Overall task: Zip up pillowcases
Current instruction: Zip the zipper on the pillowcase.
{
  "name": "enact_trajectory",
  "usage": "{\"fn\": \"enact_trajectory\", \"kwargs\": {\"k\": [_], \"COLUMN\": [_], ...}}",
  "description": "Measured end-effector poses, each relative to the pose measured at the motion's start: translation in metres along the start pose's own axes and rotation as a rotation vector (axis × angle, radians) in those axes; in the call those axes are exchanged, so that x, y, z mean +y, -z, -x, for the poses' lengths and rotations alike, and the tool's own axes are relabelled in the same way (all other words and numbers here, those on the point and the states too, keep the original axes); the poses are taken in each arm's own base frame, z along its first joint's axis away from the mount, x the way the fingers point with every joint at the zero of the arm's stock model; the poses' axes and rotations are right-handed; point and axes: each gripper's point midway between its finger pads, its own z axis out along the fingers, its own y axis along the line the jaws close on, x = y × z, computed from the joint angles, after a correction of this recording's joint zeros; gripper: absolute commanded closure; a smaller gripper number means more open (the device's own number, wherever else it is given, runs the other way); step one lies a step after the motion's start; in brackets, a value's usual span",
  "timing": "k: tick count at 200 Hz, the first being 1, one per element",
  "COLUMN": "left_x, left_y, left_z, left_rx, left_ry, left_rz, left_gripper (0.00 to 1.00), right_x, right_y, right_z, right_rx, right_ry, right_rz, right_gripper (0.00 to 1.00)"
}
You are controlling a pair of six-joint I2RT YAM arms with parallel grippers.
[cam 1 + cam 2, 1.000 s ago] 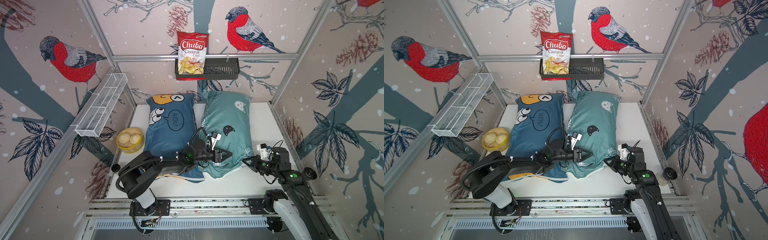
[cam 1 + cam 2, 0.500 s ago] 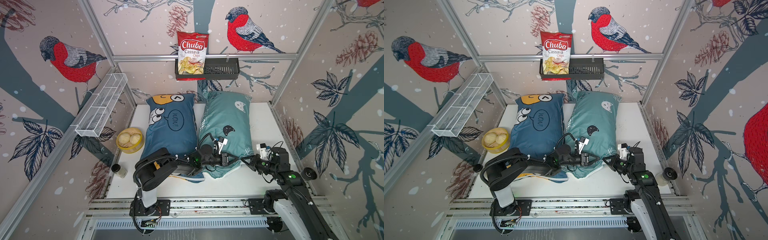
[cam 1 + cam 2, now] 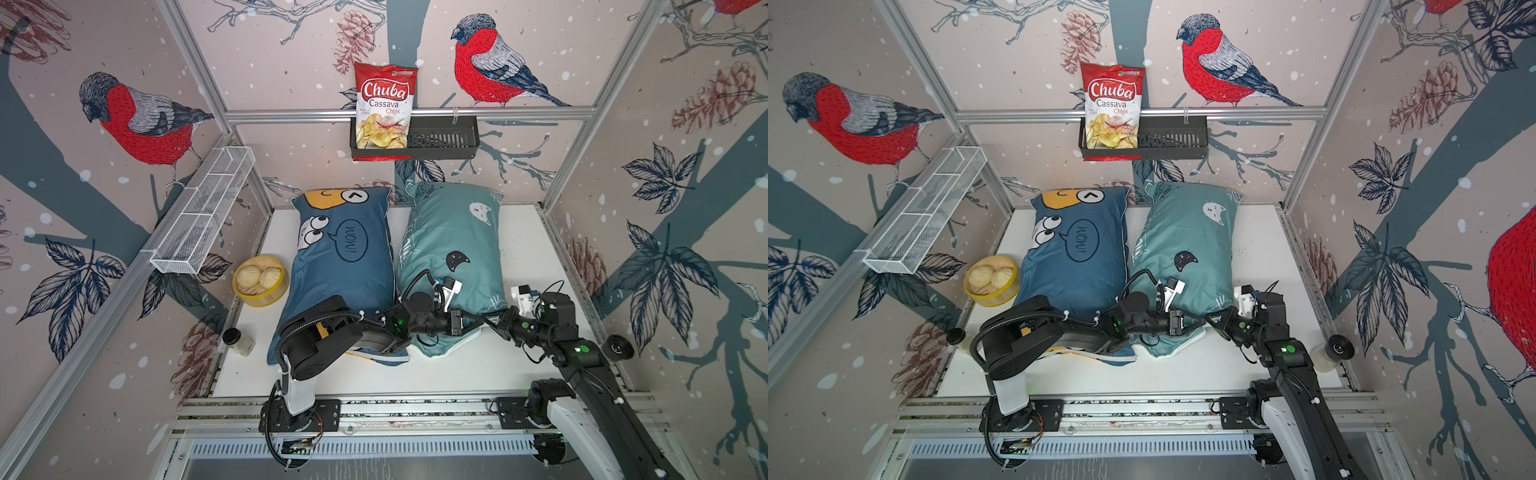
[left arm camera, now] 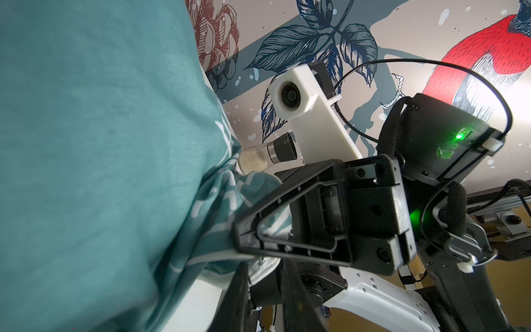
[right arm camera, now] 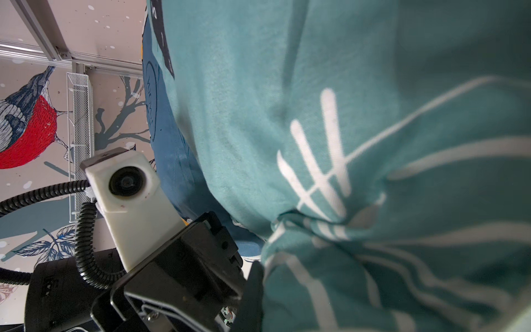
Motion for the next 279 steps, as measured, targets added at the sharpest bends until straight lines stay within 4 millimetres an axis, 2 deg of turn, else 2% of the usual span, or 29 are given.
{"fn": "enact_trajectory", "kwargs": {"k": [20,51,263,279], "left_x": [0.0000,0.0039,0.0078,0.0071], "left_y": [-0.0007,-0.0016,-0.0058,-0.0059], "left_z": [0.0004,-0.0012,-0.0062,-0.0061], "left_rx": [-0.001,0.002,0.013,0.013], "left_ry": [0.000,0.004,0.009,0.007], "left_rz": [0.000,0.007,0.013,0.011], "left_gripper": [0.66,0.68,1.00,1.00], "right_x": [0.0002,0.0005,-0.0036,-0.0030], "right_y": [0.0001,0.0001,-0.0037,-0.0025], "right_z": [0.0001,0.0005,-0.0006,-0.0002], "right_rx": [0.000,-0.002,-0.010,-0.012], "right_ry": [0.001,0.003,0.017,0.016], "right_rz": [0.000,0.001,-0.008,-0.014], "right_gripper": [1.00,1.00,1.00,1.00]}}
